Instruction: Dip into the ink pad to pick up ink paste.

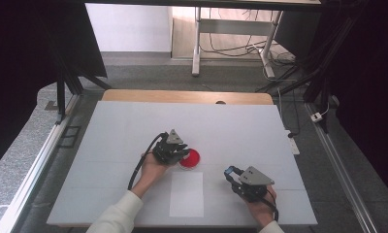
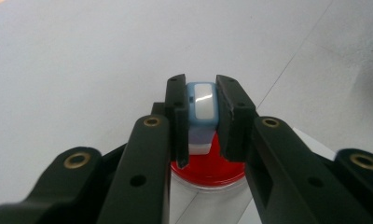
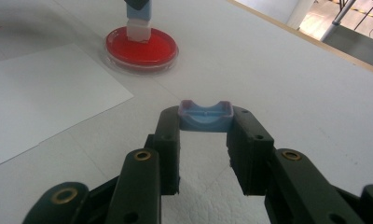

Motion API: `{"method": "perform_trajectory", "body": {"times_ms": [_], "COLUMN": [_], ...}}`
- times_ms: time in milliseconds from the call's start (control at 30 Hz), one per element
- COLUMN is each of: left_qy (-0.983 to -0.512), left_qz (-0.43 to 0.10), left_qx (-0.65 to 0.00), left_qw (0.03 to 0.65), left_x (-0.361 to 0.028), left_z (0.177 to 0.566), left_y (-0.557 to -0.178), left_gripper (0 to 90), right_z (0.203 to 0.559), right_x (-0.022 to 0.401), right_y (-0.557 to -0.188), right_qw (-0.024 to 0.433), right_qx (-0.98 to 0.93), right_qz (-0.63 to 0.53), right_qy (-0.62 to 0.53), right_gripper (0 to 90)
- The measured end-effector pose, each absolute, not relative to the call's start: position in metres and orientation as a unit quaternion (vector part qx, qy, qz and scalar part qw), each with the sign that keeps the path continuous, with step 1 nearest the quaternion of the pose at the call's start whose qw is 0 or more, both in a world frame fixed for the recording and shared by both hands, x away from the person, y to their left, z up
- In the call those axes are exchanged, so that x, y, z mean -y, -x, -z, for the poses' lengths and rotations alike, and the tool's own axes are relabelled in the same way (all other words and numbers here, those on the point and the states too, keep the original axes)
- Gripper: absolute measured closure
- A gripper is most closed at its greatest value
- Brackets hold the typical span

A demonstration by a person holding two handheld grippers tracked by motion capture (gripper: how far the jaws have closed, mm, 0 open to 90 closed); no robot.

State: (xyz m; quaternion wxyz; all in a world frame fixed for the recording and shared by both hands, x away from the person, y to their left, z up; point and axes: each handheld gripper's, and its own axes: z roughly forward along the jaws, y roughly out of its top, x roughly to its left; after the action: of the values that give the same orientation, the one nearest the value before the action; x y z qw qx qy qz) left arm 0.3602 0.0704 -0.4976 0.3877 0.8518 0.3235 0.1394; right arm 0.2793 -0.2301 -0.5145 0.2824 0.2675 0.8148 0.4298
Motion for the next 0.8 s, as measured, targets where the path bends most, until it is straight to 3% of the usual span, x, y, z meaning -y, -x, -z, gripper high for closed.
{"method": "perform_trajectory", "body": {"times_ms": [800], "left_qy": [-0.850], "left_qz": [-0.147], "left_qx": [-0.319], "left_qw": [0.392], "left_x": [-0.0687], "left_z": [0.5031], "left_y": [-0.3605], "left_gripper": [75.9], "right_z": [0.5146], "right_x": [0.2292], "right_y": [-0.2789], "right_qw": [0.285], "right_qx": [-0.815], "right_qz": [-0.429], "right_qy": [-0.265], "right_gripper": [65.2]}}
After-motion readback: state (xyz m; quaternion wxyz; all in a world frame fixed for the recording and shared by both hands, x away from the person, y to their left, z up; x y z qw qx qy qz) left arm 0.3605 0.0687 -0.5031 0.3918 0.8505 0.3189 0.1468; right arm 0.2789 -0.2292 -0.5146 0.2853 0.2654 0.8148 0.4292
